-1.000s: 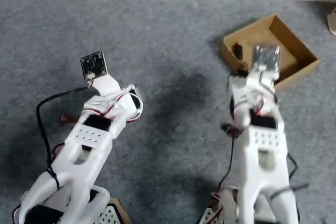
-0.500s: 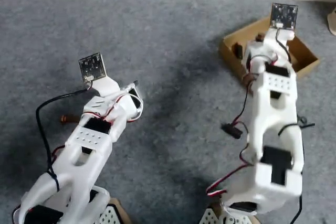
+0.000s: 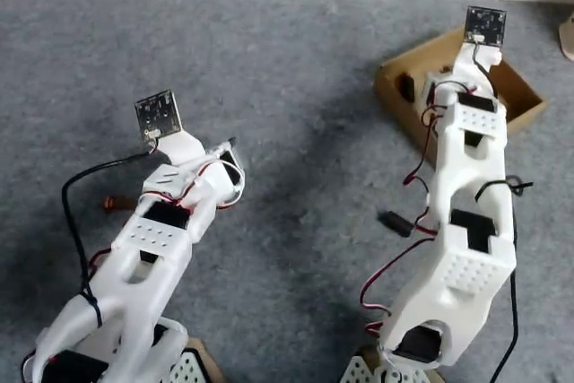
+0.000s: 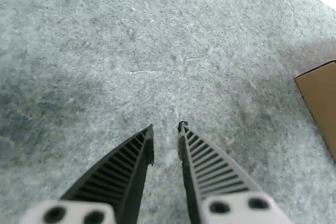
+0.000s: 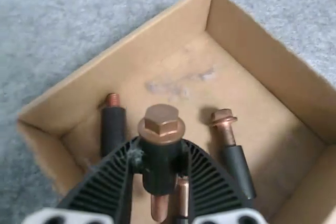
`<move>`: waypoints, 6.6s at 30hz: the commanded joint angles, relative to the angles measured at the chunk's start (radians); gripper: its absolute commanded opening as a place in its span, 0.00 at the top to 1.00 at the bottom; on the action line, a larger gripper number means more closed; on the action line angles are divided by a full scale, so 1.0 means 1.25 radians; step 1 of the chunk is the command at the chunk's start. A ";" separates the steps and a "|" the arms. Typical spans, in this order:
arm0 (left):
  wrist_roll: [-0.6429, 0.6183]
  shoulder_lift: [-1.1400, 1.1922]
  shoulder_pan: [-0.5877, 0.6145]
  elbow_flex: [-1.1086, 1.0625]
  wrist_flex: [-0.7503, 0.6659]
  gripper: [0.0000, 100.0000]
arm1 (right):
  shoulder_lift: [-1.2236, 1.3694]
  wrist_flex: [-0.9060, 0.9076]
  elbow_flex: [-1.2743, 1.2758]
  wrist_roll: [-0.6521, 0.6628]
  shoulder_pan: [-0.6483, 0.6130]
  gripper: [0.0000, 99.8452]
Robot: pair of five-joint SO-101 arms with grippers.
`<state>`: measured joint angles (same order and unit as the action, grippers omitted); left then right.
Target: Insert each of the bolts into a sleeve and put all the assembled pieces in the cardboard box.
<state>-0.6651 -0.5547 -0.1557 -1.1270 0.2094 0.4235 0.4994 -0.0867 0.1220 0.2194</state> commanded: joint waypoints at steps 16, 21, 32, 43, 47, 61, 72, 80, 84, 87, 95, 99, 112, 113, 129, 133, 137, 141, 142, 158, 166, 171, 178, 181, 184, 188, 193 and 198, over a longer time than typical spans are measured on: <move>-0.006 -0.024 0.007 0.004 -0.016 0.92 | -0.006 0.181 -0.083 -0.041 0.006 0.78; -0.009 -0.024 0.007 0.010 -0.016 0.92 | -0.055 0.402 -0.196 -0.097 -0.023 0.78; -0.012 -0.024 0.023 0.136 0.185 0.92 | -0.098 0.937 -0.439 -0.125 -0.101 0.78; -0.012 -0.025 0.129 0.064 0.207 0.92 | -0.099 1.010 -0.386 -0.195 -0.074 0.78; -0.012 -0.025 0.145 0.028 0.207 0.92 | -0.100 1.011 -0.305 -0.204 -0.075 0.78; -0.012 -0.025 0.137 0.017 0.207 0.92 | -0.358 1.008 0.109 -0.204 -0.087 0.78; -0.009 -0.030 0.138 0.017 0.205 0.92 | -0.350 1.007 0.247 -0.205 -0.104 0.78; -0.007 -0.031 0.138 0.023 0.204 0.92 | -0.277 1.007 0.261 -0.198 -0.163 0.78; -0.007 -0.031 0.138 0.020 0.204 0.92 | -0.238 1.007 0.261 -0.168 -0.181 0.78; -0.007 -0.031 0.138 0.019 0.204 0.92 | -0.230 1.007 0.261 -0.058 -0.179 0.78; -0.006 -0.031 0.138 0.021 0.203 0.92 | -0.228 0.937 0.261 0.244 -0.120 0.78; -0.006 -0.031 0.138 0.021 0.203 0.92 | -0.228 0.893 0.261 0.357 -0.087 0.78; -0.006 -0.031 0.138 0.021 0.203 0.92 | -0.213 0.650 0.369 0.630 -0.079 0.78; -0.006 -0.031 0.138 0.023 0.203 0.92 | -0.213 0.650 0.373 0.659 -0.079 0.78; -0.012 -0.026 0.208 0.021 0.201 0.92 | -0.213 0.659 0.373 0.803 -0.169 0.78; -0.014 -0.025 0.250 0.018 0.203 0.92 | -0.213 0.657 0.373 0.738 -0.206 0.78; -0.014 -0.024 0.268 0.018 0.203 0.92 | -0.212 0.657 0.375 0.712 -0.238 0.78; -0.014 -0.024 0.268 0.017 0.205 0.92 | -0.213 0.657 0.416 0.711 -0.239 0.79; -0.014 -0.024 0.269 0.017 0.205 0.92 | -0.213 0.657 0.422 0.711 -0.239 0.80; -0.014 -0.028 0.269 -0.004 0.203 0.92 | -0.214 0.659 0.483 0.712 -0.211 0.97; -0.014 -0.025 0.268 -0.004 0.203 0.92 | -0.217 0.657 0.478 0.597 -0.206 0.76; -0.012 -0.025 0.267 -0.004 0.203 0.92 | -0.217 0.649 0.447 0.315 -0.244 0.77; -0.012 -0.025 0.266 -0.004 0.203 0.92 | -0.217 0.628 0.349 0.028 -0.247 0.77; -0.012 -0.024 0.266 -0.006 0.203 0.92 | -0.217 0.636 0.312 -0.055 -0.247 0.77; -0.012 -0.024 0.266 -0.006 0.203 0.92 | -0.217 0.654 0.293 -0.133 -0.246 0.77; -0.012 -0.024 0.266 -0.006 0.203 0.92 | -0.217 0.682 0.267 -0.248 -0.236 0.77; -0.012 -0.024 0.266 -0.006 0.203 0.92 | -0.217 0.698 0.229 -0.464 -0.207 0.77; -0.011 -0.024 0.266 -0.006 0.203 0.92 | -0.218 0.736 0.226 -0.517 -0.195 0.77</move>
<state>-0.6713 -0.5562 0.1772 -1.1393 0.4657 0.1688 1.3679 0.2386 -0.4964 -0.0353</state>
